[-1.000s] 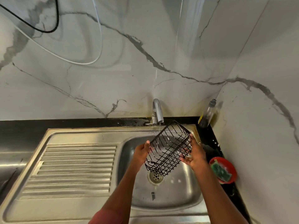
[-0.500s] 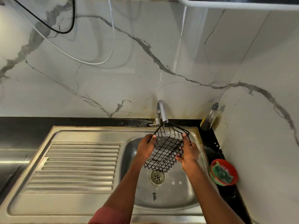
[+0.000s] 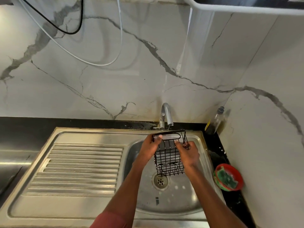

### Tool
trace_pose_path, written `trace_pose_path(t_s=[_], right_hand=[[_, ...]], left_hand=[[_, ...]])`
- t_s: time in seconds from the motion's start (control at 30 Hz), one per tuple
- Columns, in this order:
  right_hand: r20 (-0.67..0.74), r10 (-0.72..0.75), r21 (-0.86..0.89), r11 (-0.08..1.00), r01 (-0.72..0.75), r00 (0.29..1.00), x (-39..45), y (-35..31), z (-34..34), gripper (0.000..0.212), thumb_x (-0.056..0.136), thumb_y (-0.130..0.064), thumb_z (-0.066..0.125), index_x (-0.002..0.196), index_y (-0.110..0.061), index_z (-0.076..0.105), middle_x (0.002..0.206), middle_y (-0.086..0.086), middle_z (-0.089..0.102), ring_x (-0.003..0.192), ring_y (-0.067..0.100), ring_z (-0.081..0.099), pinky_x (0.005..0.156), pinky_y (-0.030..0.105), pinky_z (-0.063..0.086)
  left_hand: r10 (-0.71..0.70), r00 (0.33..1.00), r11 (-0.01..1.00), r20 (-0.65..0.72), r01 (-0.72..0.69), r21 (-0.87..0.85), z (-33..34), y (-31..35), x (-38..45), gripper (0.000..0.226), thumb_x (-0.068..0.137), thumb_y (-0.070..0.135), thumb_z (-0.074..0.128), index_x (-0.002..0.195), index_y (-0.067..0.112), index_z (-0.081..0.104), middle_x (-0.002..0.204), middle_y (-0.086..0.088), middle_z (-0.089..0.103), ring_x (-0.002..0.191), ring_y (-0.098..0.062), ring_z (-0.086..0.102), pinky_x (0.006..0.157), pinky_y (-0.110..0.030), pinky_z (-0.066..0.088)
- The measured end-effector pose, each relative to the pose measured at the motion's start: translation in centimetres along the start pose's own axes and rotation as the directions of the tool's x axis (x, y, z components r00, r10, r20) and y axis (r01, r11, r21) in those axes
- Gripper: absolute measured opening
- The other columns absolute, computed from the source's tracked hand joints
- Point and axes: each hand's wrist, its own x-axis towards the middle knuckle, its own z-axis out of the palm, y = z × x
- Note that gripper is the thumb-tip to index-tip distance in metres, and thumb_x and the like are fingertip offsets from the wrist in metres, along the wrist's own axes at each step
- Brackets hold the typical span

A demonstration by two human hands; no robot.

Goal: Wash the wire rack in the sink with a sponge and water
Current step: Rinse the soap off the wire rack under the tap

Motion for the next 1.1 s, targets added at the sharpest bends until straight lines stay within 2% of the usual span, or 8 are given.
trace_pose_path(t_s=[0.13,0.3,0.4,0.47,0.67,0.9,1.0,1.1], right_hand=[[0.106,-0.134,-0.093,0.985,0.144,0.985,-0.6,0.1,-0.2,0.037,0.079,-0.048,0.082,0.094,-0.021,0.061,0.091,-0.006,0.065,0.079,0.005,0.057,0.058,0.022,0.038],[0.298,-0.186,-0.075,0.973,0.218,0.936,-0.5,1.4,1.2,0.036,0.071,-0.048,0.086,0.094,-0.035,0.062,0.094,-0.014,0.07,0.089,0.004,0.066,0.079,0.033,0.057],[0.342,-0.208,-0.081,0.965,0.249,0.916,-0.3,1.2,1.5,0.039,0.07,-0.049,0.087,0.099,-0.038,0.063,0.099,-0.015,0.07,0.092,0.003,0.066,0.082,0.036,0.058],[0.33,-0.212,-0.088,0.963,0.254,0.92,-0.3,0.7,1.4,0.04,0.07,-0.049,0.087,0.1,-0.037,0.063,0.098,-0.015,0.07,0.092,0.005,0.066,0.081,0.035,0.057],[0.204,-0.211,-0.033,0.975,0.222,0.956,-0.2,-0.3,-0.5,0.031,0.075,-0.045,0.085,0.093,-0.028,0.066,0.089,-0.014,0.068,0.086,0.001,0.063,0.068,0.021,0.047],[0.44,-0.294,0.076,0.954,0.291,0.848,0.5,-0.2,-2.4,0.029,0.074,-0.027,0.089,0.096,-0.025,0.072,0.086,-0.008,0.073,0.076,-0.006,0.065,0.066,0.008,0.045],[0.507,-0.317,0.126,0.947,0.295,0.801,0.4,0.0,-1.7,0.037,0.07,-0.028,0.092,0.101,-0.027,0.072,0.089,-0.009,0.075,0.081,0.006,0.071,0.072,0.021,0.053],[0.532,-0.298,0.131,0.954,0.271,0.792,0.5,-0.2,-1.7,0.041,0.07,-0.027,0.092,0.105,-0.027,0.07,0.094,-0.011,0.074,0.087,0.004,0.07,0.076,0.024,0.054]], left_hand=[[-0.003,0.998,0.997,-0.06,0.008,0.083,-0.4,-0.4,0.5,0.018,0.101,0.034,0.064,0.11,0.02,0.072,0.102,0.002,0.073,0.103,-0.02,0.068,0.091,-0.036,0.052],[0.033,0.998,0.986,0.045,-0.04,0.163,-0.6,0.4,0.7,0.017,0.101,0.025,0.065,0.088,0.022,0.076,0.084,-0.002,0.078,0.085,-0.023,0.075,0.086,-0.039,0.059],[-0.011,0.999,0.997,0.032,0.009,0.082,-0.4,1.0,0.4,0.012,0.102,0.016,0.063,0.1,0.016,0.075,0.079,0.003,0.075,0.078,-0.016,0.074,0.072,-0.026,0.058],[0.007,1.0,0.996,-0.007,-0.006,0.092,-0.2,1.1,0.5,0.013,0.102,0.017,0.063,0.102,0.019,0.075,0.083,0.004,0.076,0.08,-0.012,0.073,0.078,-0.029,0.058],[0.141,0.99,0.925,0.019,-0.138,0.354,0.5,0.8,-0.1,0.022,0.105,0.028,0.057,0.114,0.026,0.077,0.098,0.008,0.077,0.087,-0.006,0.07,0.076,-0.025,0.053],[-0.01,0.999,0.992,0.031,0.006,0.125,1.3,3.1,0.5,0.043,0.108,0.037,0.052,0.087,0.006,0.072,0.058,-0.001,0.066,0.048,-0.012,0.061,0.048,-0.021,0.049],[-0.029,0.998,0.982,-0.057,0.039,0.182,2.3,3.8,1.2,0.052,0.105,0.047,0.053,0.073,0.01,0.067,0.058,-0.005,0.064,0.051,-0.019,0.06,0.058,-0.028,0.049],[-0.059,0.996,0.985,-0.069,0.069,0.155,2.8,3.7,1.6,0.044,0.104,0.036,0.056,0.068,0.013,0.063,0.062,-0.007,0.063,0.052,-0.02,0.057,0.061,-0.032,0.049]])
